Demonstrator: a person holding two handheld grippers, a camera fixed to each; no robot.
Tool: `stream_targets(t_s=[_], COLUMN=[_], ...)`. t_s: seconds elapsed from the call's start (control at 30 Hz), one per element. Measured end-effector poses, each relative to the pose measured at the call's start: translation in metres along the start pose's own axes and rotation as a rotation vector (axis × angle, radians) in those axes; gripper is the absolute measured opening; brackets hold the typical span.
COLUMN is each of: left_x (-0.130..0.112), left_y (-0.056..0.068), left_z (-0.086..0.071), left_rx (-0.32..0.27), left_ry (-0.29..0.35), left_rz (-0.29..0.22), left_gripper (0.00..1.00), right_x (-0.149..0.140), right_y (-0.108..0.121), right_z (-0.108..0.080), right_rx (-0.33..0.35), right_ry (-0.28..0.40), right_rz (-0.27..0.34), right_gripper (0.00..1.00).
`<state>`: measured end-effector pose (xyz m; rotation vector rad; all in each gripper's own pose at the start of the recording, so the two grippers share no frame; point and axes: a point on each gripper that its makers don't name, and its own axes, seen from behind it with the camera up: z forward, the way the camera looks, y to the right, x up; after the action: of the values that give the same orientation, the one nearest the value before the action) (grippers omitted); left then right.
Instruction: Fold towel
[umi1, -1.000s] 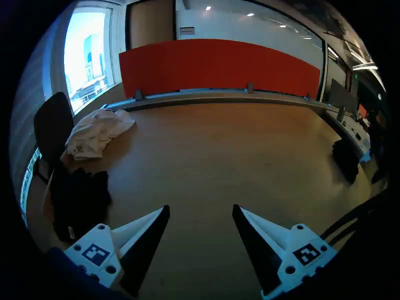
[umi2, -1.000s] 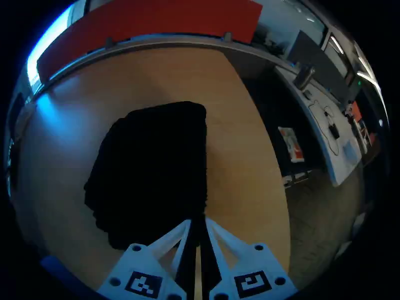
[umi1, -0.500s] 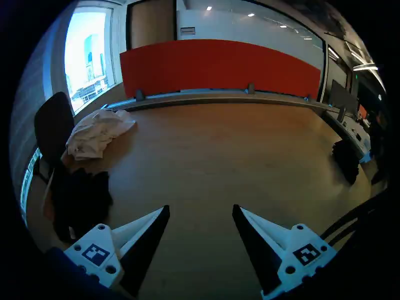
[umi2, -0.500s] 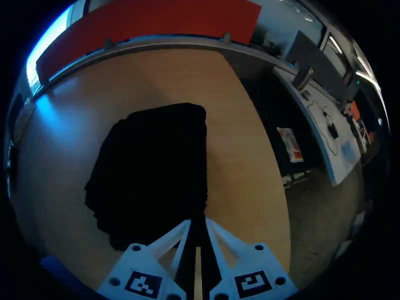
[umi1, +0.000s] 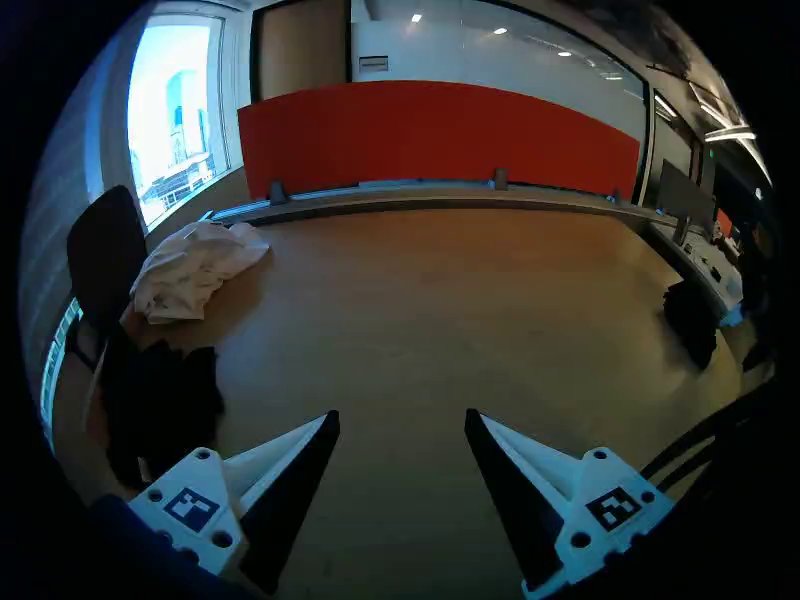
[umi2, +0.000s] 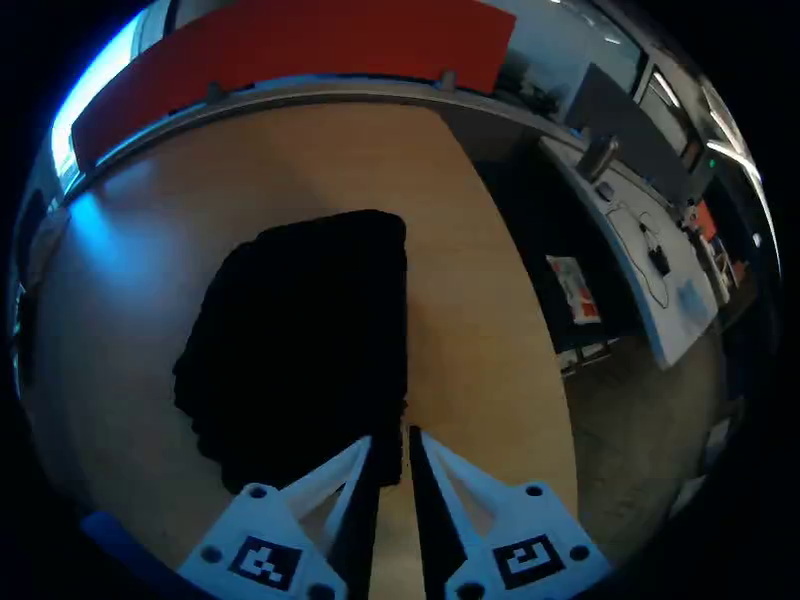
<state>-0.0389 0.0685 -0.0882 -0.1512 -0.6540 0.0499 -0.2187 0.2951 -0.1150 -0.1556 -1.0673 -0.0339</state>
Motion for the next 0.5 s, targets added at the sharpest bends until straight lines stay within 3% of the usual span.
stream_targets(t_s=[0.23, 0.33, 0.43, 0.5], left_x=[0.002, 0.003, 0.003, 0.002], left_y=[0.0, 0.0, 0.0, 0.0], left_z=[0.001, 0.002, 0.002, 0.002], left_rx=[-0.003, -0.006, -0.007, -0.007], left_ry=[0.003, 0.004, 0.005, 0.005], left_rz=[0.003, 0.003, 0.002, 0.001], left_gripper=[0.93, 0.93, 0.93, 0.93], right_x=[-0.001, -0.001, 0.0, 0.001], right_y=[-0.001, -0.003, -0.004, -0.005], right_z=[-0.006, -0.008, -0.01, -0.012], right_rx=[-0.009, -0.009, -0.009, -0.008], right_ry=[0.021, 0.028, 0.034, 0.039], right_rz=[0.0, -0.003, -0.006, -0.006], right_gripper=[0.61, 0.72, 0.95, 1.0])
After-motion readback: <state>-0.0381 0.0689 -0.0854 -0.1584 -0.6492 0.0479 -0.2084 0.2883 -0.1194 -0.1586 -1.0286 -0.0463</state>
